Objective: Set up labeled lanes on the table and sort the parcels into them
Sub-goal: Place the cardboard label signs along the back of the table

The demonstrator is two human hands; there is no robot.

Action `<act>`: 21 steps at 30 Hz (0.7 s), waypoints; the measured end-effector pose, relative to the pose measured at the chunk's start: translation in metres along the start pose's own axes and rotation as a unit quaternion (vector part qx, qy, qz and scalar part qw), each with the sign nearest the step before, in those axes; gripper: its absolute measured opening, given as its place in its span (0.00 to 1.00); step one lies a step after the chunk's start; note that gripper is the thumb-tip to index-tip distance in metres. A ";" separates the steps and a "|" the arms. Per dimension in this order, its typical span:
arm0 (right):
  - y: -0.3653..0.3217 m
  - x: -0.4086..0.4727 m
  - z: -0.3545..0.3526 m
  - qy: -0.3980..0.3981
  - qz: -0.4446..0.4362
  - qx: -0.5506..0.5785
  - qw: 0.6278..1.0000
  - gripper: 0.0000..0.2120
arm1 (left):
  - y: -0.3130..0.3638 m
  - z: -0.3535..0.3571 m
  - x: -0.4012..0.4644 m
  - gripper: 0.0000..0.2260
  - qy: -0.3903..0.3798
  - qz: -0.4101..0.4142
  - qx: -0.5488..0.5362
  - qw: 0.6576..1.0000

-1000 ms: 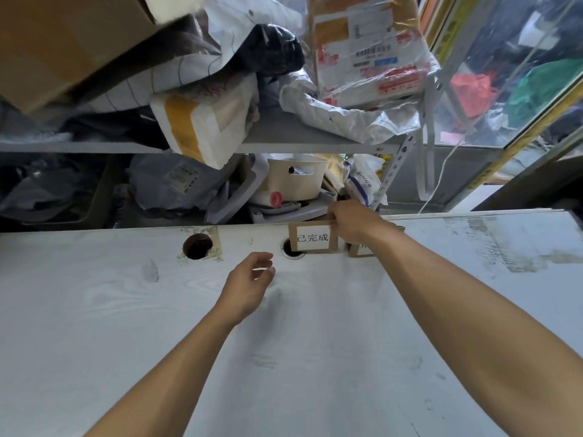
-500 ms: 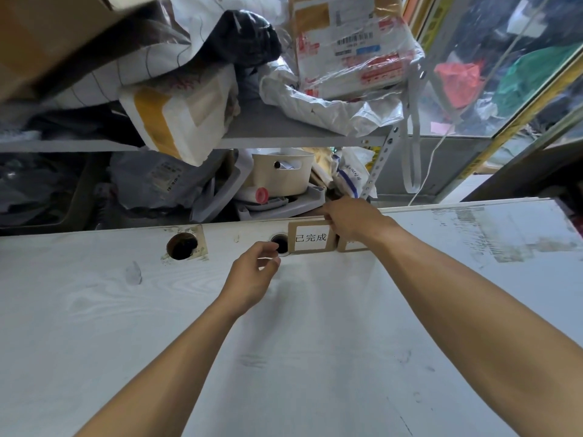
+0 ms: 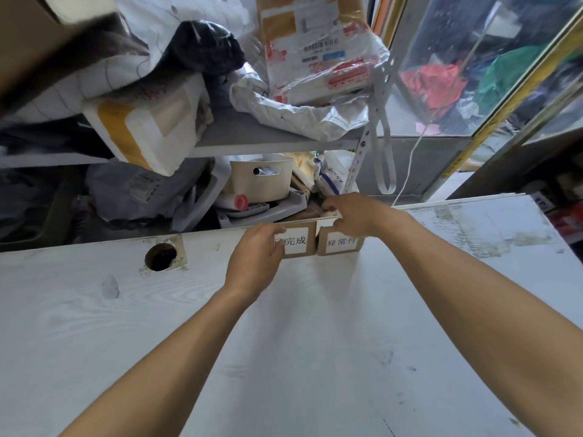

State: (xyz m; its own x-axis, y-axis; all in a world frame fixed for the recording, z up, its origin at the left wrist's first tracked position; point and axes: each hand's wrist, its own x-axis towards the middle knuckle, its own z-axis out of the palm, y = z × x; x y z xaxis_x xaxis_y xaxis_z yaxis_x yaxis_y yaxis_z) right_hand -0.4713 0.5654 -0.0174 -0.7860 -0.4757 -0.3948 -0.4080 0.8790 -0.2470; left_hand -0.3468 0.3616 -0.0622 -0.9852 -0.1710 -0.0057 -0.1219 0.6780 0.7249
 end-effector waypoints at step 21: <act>0.093 -0.034 0.013 0.079 0.061 -0.049 0.994 0.12 | 0.065 0.044 0.034 0.17 -0.057 0.048 0.118 0.990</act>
State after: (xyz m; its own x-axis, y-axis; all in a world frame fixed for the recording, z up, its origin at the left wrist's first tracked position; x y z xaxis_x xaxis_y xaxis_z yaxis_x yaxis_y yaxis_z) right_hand -0.4766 0.6624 -0.0387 -0.8924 -0.3606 -0.2713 -0.3421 0.9327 -0.1147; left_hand -0.3933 0.4311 -0.0459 -0.9992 -0.0240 -0.0324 -0.0378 0.8383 0.5439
